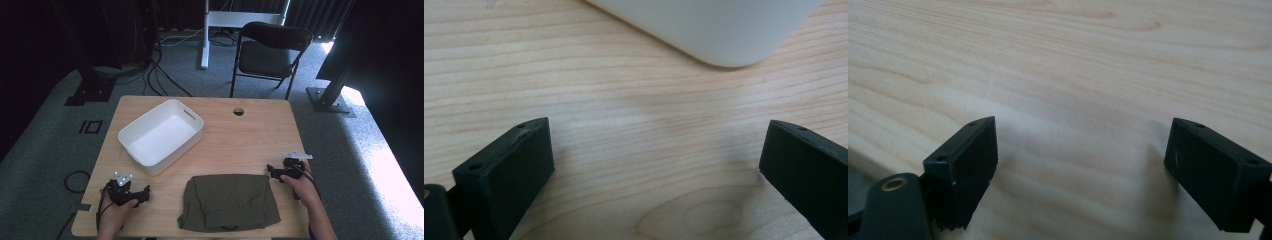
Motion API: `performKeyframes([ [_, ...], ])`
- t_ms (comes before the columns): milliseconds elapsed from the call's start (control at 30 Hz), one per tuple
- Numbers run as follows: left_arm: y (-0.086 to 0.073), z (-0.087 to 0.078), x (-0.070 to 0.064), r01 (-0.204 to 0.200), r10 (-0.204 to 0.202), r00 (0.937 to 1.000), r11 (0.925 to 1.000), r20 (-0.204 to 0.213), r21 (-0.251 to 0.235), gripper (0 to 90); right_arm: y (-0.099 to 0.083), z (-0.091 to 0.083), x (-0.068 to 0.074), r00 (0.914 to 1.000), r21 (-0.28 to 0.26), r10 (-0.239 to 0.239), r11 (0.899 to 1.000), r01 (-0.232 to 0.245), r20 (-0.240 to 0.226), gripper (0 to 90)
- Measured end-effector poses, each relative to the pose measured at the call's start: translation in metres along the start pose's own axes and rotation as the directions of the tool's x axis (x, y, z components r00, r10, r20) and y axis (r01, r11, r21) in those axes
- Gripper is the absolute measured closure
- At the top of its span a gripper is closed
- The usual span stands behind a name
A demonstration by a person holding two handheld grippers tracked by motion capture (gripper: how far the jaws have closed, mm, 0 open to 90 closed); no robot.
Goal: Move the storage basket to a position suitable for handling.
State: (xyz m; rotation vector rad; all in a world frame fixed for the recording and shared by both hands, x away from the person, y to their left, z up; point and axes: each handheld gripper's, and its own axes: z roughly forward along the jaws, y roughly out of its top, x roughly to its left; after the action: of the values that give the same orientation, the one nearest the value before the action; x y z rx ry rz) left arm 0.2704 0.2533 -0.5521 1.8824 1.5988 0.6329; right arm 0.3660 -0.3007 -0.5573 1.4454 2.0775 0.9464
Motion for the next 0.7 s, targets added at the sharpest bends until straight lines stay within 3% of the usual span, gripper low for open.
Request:
performKeyframes([
  [133, 0.004, 0.000, -0.003, -0.009, 0.009, 1.0000, 0.9999, -0.002, -0.010, 1.8, 0.012, 0.006, 0.003, 0.9998, -0.021, -0.007, 1.000, 0.006, -0.018, 14.0],
  [200, 0.006, 0.000, -0.004, -0.009, 0.009, 0.9999, 0.9999, 0.005, -0.013, 1.9, 0.020, 0.011, 0.008, 0.9987, -0.021, -0.037, 0.999, 0.037, -0.035, 14.2],
  [300, 0.008, 0.000, -0.007, -0.004, 0.004, 1.0000, 0.9998, 0.007, -0.018, 7.2, 0.027, 0.014, 0.012, 0.9975, -0.030, -0.050, 0.998, 0.049, -0.050, 14.2],
  [533, 0.012, -0.001, -0.009, 0.013, -0.012, 0.9998, 0.9995, 0.016, -0.030, 7.2, 0.054, 0.023, 0.025, 0.9877, -0.075, -0.100, 0.993, 0.092, -0.120, 14.2],
  [700, 0.015, -0.003, -0.008, 0.015, -0.014, 0.9998, 0.9992, 0.012, -0.036, 7.2, 0.072, 0.031, 0.036, 0.9820, -0.095, -0.126, 0.989, 0.113, -0.141, 15.0],
])
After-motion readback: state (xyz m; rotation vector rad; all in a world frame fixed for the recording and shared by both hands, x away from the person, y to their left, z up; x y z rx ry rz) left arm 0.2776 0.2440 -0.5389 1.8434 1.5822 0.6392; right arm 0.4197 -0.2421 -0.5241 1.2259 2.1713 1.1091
